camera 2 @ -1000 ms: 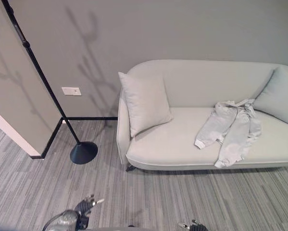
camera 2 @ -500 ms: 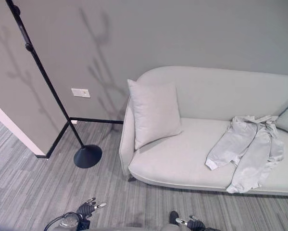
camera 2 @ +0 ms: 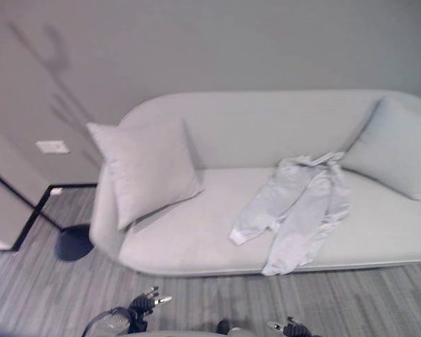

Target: Hang the clothes on the sofa on the clothes rack.

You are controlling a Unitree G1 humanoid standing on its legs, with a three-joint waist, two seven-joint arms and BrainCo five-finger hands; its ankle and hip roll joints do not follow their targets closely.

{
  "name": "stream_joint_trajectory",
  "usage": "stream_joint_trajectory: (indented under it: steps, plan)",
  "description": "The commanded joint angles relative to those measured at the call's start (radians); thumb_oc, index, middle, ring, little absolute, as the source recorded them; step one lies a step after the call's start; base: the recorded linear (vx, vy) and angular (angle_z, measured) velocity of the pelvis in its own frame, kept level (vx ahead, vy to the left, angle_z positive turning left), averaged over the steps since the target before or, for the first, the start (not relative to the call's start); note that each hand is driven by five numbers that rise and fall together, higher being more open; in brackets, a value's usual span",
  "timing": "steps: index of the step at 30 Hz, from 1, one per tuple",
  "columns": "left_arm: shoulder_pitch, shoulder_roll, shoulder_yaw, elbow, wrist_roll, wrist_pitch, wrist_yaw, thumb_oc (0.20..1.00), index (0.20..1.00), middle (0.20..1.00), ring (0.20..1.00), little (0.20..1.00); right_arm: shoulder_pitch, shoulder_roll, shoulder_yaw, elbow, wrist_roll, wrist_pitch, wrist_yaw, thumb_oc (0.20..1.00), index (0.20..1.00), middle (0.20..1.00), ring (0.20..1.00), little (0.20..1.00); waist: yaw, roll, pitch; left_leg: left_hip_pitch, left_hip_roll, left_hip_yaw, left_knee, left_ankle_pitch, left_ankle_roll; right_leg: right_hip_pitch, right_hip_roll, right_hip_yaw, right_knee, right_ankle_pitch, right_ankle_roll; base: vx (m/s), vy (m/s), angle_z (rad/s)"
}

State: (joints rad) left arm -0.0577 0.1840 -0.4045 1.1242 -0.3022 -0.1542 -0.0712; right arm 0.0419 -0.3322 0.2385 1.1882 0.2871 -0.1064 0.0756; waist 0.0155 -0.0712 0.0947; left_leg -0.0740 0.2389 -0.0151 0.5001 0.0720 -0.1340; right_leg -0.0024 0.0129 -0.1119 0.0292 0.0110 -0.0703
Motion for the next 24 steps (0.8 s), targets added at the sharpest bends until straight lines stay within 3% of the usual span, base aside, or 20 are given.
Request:
stream_joint_trajectory:
  steps: [1, 2, 3, 5, 6, 7, 10, 13, 15, 16, 17, 18, 19, 20, 21, 24]
  plan:
    - [-0.049, 0.002, -0.013, -0.018, -0.014, -0.019, -0.015, 1.0, 1.0, 1.0, 1.0, 1.0, -0.039, -0.041, 0.036, 0.0, 0.009, -0.018, -0.008, 1.0, 1.0, 1.0, 1.0, 1.0, 0.018, 0.022, 0.035, -0.036, -0.164, -0.009, -0.22, -0.028, 0.087, 0.125, -0.097, 0.087, -0.11, 0.015, 0.16, 0.13, -0.178, -0.5]
    - [-0.05, 0.002, -0.017, -0.027, -0.016, -0.022, -0.015, 1.0, 1.0, 1.0, 1.0, 1.0, -0.039, -0.042, 0.036, -0.007, 0.01, -0.02, -0.008, 1.0, 1.0, 1.0, 1.0, 1.0, 0.017, 0.027, 0.034, -0.022, -0.177, 0.022, -0.282, -0.042, 0.09, 0.127, -0.09, 0.08, -0.114, 0.008, 0.164, 0.16, -0.105, -0.66]
    - [-0.05, 0.003, -0.032, -0.057, -0.013, -0.02, -0.019, 1.0, 1.0, 1.0, 1.0, 1.0, -0.046, -0.05, 0.031, -0.012, 0.017, -0.02, -0.014, 1.0, 1.0, 1.0, 1.0, 1.0, 0.022, 0.051, 0.029, -0.061, -0.198, 0.091, -0.39, 0.007, 0.096, 0.131, -0.066, 0.065, -0.116, -0.008, 0.16, 0.18, -0.058, -0.4]
    - [-0.049, 0.006, -0.029, -0.07, -0.008, -0.019, -0.016, 1.0, 1.0, 1.0, 1.0, 1.0, -0.051, -0.053, 0.028, -0.009, 0.02, -0.022, -0.019, 1.0, 1.0, 1.0, 1.0, 1.0, 0.036, 0.077, 0.034, -0.126, -0.242, 0.116, -0.492, 0.088, 0.082, 0.145, -0.032, 0.068, -0.116, -0.021, 0.152, 0.16, -0.024, 0.16]
    - [-0.048, 0.006, -0.029, -0.07, -0.008, -0.019, -0.016, 1.0, 1.0, 1.0, 1.0, 1.0, -0.051, -0.053, 0.028, -0.009, 0.02, -0.022, -0.019, 1.0, 1.0, 1.0, 1.0, 1.0, 0.035, 0.075, 0.034, -0.123, -0.245, 0.116, -0.495, 0.088, 0.082, 0.148, -0.035, 0.067, -0.116, -0.023, 0.152, 0.24, -0.002, 0.35]
    - [-0.044, 0.012, -0.012, -0.07, -0.015, -0.018, -0.017, 1.0, 1.0, 1.0, 1.0, 1.0, -0.058, -0.048, 0.035, 0.002, 0.009, -0.02, -0.016, 1.0, 1.0, 1.0, 1.0, 1.0, 0.049, 0.093, 0.031, -0.119, -0.276, 0.113, -0.563, 0.118, 0.073, 0.172, -0.012, 0.081, -0.106, -0.049, 0.149, 0.26, 0.028, -0.05]
    - [-0.033, 0.014, 0.003, -0.057, -0.016, -0.02, -0.02, 1.0, 1.0, 1.0, 1.0, 1.0, -0.06, -0.04, 0.047, 0.022, -0.023, -0.017, -0.01, 1.0, 1.0, 1.0, 1.0, 1.0, 0.062, 0.102, 0.015, -0.076, -0.296, 0.076, -0.583, 0.11, 0.094, 0.194, -0.006, 0.098, -0.082, -0.083, 0.15, 0.25, 0.066, -0.44]
    - [-0.028, 0.017, 0.026, -0.017, -0.003, -0.025, -0.02, 1.0, 1.0, 1.0, 1.0, 1.0, -0.047, -0.022, 0.054, 0.055, -0.065, -0.007, 0.001, 1.0, 1.0, 1.0, 1.0, 1.0, 0.068, 0.075, -0.023, -0.017, -0.308, 0.058, -0.583, 0.08, 0.113, 0.229, -0.054, 0.109, -0.052, -0.112, 0.171, 0.33, 0.126, -0.63]
    - [-0.034, 0.026, 0.047, 0.01, 0.009, -0.018, -0.024, 1.0, 1.0, 1.0, 1.0, 1.0, -0.041, -0.007, 0.055, 0.077, -0.083, -0.004, 0.008, 1.0, 1.0, 1.0, 1.0, 1.0, 0.072, 0.049, -0.036, 0.038, -0.311, 0.066, -0.587, 0.036, 0.147, 0.156, -0.092, 0.116, 0.162, -0.079, 0.209, 0.31, 0.149, -0.09]
    - [-0.035, 0.026, 0.047, 0.01, 0.009, -0.018, -0.024, 1.0, 1.0, 1.0, 1.0, 1.0, -0.041, -0.007, 0.055, 0.077, -0.083, -0.004, 0.008, 1.0, 1.0, 1.0, 1.0, 1.0, 0.073, 0.048, -0.036, 0.038, -0.311, 0.067, -0.587, 0.036, 0.147, 0.153, -0.093, 0.117, 0.165, -0.081, 0.209, 0.1, 0.072, -0.19]
    - [-0.041, 0.032, 0.05, 0.008, 0.013, -0.019, -0.021, 1.0, 1.0, 1.0, 1.0, 1.0, -0.041, -0.007, 0.051, 0.077, -0.076, -0.001, 0.01, 1.0, 1.0, 1.0, 1.0, 1.0, 0.067, 0.046, -0.027, 0.058, -0.312, 0.059, -0.587, 0.024, 0.157, 0.109, -0.1, 0.123, 0.253, -0.042, 0.223, 0.1, 0.095, -0.23]
    - [-0.055, 0.042, 0.042, 0.009, 0.02, -0.019, -0.017, 1.0, 1.0, 1.0, 1.0, 1.0, -0.043, -0.004, 0.046, 0.071, -0.058, -0.005, 0.011, 1.0, 1.0, 1.0, 1.0, 1.0, 0.043, 0.044, -0.001, 0.09, -0.309, 0.041, -0.587, 0.008, 0.17, 0.019, -0.098, 0.14, 0.421, 0.059, 0.231, 0.13, 0.11, -0.16]
    - [-0.062, 0.047, 0.04, 0.004, 0.023, -0.019, -0.017, 1.0, 1.0, 1.0, 1.0, 1.0, -0.042, -0.003, 0.044, 0.067, -0.053, -0.007, 0.009, 1.0, 1.0, 1.0, 1.0, 1.0, 0.037, 0.048, 0.007, 0.1, -0.301, 0.032, -0.587, 0.0, 0.173, -0.017, -0.103, 0.139, 0.469, 0.062, 0.228, 0.09, 0.075, -0.12]
    - [-0.062, 0.047, 0.04, 0.004, 0.023, -0.019, -0.017, 1.0, 1.0, 1.0, 1.0, 1.0, -0.042, -0.003, 0.044, 0.067, -0.053, -0.007, 0.009, 1.0, 1.0, 1.0, 1.0, 1.0, 0.037, 0.047, 0.007, 0.1, -0.303, 0.032, -0.587, 0.0, 0.174, -0.018, -0.104, 0.139, 0.472, 0.059, 0.228, 0.15, 0.018, 0.34]
    - [-0.071, 0.057, 0.039, 0.0, 0.033, -0.021, -0.012, 1.0, 1.0, 1.0, 1.0, 1.0, -0.038, 0.0, 0.038, 0.064, -0.042, -0.01, 0.006, 1.0, 1.0, 1.0, 1.0, 1.0, 0.036, 0.053, 0.008, 0.117, -0.283, 0.025, -0.587, -0.023, 0.169, -0.061, -0.144, 0.104, 0.435, 0.035, 0.213, 0.18, -0.026, 0.45]
    - [-0.092, 0.06, 0.034, 0.006, 0.028, -0.027, -0.003, 1.0, 1.0, 1.0, 1.0, 1.0, -0.032, -0.005, 0.026, 0.066, -0.031, -0.008, 0.006, 1.0, 1.0, 1.0, 1.0, 1.0, 0.018, 0.051, 0.01, 0.136, -0.28, 0.004, -0.587, -0.057, 0.155, -0.075, -0.179, 0.063, 0.193, 0.023, 0.212, 0.17, -0.073, 0.36]
